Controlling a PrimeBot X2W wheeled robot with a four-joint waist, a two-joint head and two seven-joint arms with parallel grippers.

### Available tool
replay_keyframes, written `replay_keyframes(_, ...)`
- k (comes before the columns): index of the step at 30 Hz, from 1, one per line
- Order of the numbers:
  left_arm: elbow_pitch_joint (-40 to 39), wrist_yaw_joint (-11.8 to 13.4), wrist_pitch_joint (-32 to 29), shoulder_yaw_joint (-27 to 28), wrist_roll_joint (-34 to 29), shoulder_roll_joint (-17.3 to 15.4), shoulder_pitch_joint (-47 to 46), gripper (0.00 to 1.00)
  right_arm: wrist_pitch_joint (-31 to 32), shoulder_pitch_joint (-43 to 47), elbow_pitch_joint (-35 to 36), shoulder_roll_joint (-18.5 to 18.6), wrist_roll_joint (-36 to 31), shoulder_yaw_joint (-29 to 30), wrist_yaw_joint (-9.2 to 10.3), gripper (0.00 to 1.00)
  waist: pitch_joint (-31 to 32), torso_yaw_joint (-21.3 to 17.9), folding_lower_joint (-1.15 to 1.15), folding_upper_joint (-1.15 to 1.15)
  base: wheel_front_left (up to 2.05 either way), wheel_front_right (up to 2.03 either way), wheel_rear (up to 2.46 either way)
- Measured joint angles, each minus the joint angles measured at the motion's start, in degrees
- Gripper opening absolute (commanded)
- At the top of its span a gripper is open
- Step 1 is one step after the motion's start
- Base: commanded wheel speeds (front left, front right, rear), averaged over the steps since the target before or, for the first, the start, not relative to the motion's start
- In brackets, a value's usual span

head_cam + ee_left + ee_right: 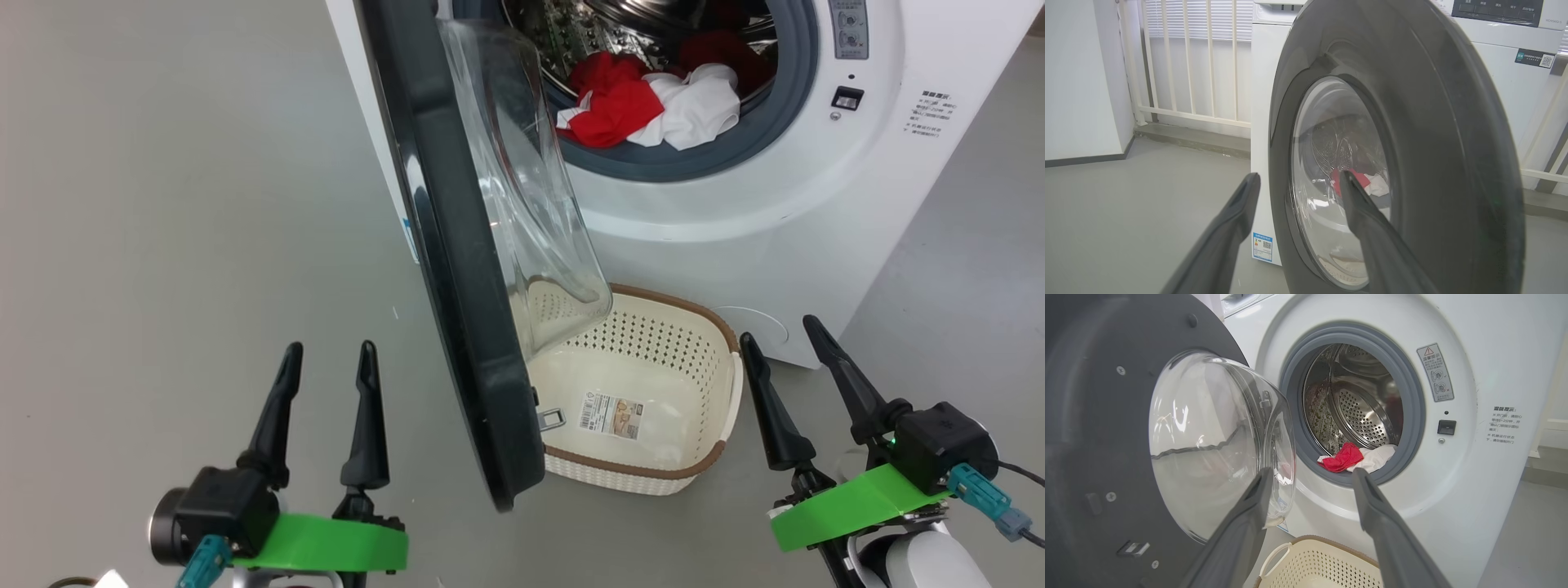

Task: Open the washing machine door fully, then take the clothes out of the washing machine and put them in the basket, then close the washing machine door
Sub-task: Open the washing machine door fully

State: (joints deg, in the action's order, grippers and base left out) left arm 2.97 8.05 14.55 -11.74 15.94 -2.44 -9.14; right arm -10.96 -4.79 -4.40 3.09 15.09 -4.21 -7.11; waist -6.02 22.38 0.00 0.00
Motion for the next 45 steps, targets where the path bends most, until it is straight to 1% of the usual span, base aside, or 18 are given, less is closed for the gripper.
replay_keyframes(2, 0.13, 0.00, 0.00, 0.12, 0.00, 0.00, 0.00, 1.00, -0.16, 0.00, -0.09, -0.01, 0.05, -0.02, 0.00, 1.00, 0.28, -0.15, 0.00, 0.00, 0.00, 0.00, 0.00)
replay_keyframes(3, 0.19, 0.00, 0.00, 0.16, 0.00, 0.00, 0.00, 0.58, -0.16, 0.01, -0.09, -0.02, 0.05, -0.01, 0.00, 1.00, 0.34, -0.20, 0.00, 0.00, 0.00, 0.00, 0.00)
replay_keyframes(4, 0.19, 0.00, 0.00, 0.16, 0.00, 0.00, 0.00, 0.36, -0.16, 0.01, -0.09, -0.02, 0.05, -0.01, 0.00, 1.00, 0.34, -0.20, 0.00, 0.00, 0.00, 0.00, 0.00)
replay_keyframes(5, 0.16, 0.00, 0.00, 0.15, 0.01, 0.00, 0.00, 0.00, -0.16, 0.01, -0.09, -0.02, 0.05, 0.03, 0.00, 1.00, 0.40, -0.25, 0.00, 0.00, 0.00, 0.00, 0.00)
replay_keyframes(9, -0.89, 0.11, 0.00, 0.00, 0.02, 0.00, -0.01, 0.00, -0.16, 0.02, -0.10, -0.03, 0.07, 0.12, 0.00, 1.00, 0.38, -0.28, 0.00, 0.00, 0.00, 0.00, 0.00)
replay_keyframes(13, -3.60, 0.25, 0.01, 0.32, -0.13, 0.01, -0.06, 0.00, -0.15, 0.02, -0.09, -0.04, 1.08, 0.36, 0.00, 1.00, 0.40, -0.30, 0.00, 0.00, 0.00, 0.00, 0.00)
replay_keyframes(21, -12.94, 0.22, 0.16, 0.37, -2.82, 0.00, -0.74, 0.00, -0.15, 0.03, -0.12, -0.07, 1.59, 0.36, 0.00, 1.00, 0.74, -0.62, 0.00, 0.00, 0.00, 0.00, 0.00)
replay_keyframes(24, -17.20, -0.45, 0.18, -0.82, -4.22, -0.02, -1.83, 0.00, -0.16, 0.04, -0.20, -0.08, 1.81, 0.29, 0.00, 1.00, 0.95, -0.82, 0.00, 0.00, 0.00, 0.00, 0.00)
replay_keyframes(28, -20.50, -2.18, 0.18, -4.54, -5.23, -0.02, -2.86, 0.00, -0.23, 0.11, -0.24, -0.08, 2.18, 0.29, 0.00, 1.00, 1.12, -1.05, 0.00, 0.00, 0.00, 0.00, 0.00)
replay_keyframes(34, -20.87, -4.45, -0.58, -10.62, -5.47, -0.07, -3.27, 0.00, -0.58, 0.16, -0.56, -0.08, 2.56, 0.07, 0.00, 1.00, 1.31, -1.57, 0.00, 0.00, 0.00, 0.00, 0.00)
replay_keyframes(40, -18.45, -5.59, -4.24, -14.50, -5.24, -0.09, -4.41, 0.00, -0.73, 0.17, -0.64, -0.09, 2.56, -0.07, 0.00, 1.00, 1.24, -2.26, 0.00, 0.00, 0.00, 0.00, 0.00)
replay_keyframes(45, -14.97, -5.67, -6.49, -16.57, -4.03, -0.14, -4.41, 0.00, -0.73, 0.17, -0.60, -0.09, 2.56, -0.13, 0.00, 1.00, 0.88, -2.61, 0.00, 0.00, 0.00, 0.00, 0.00)
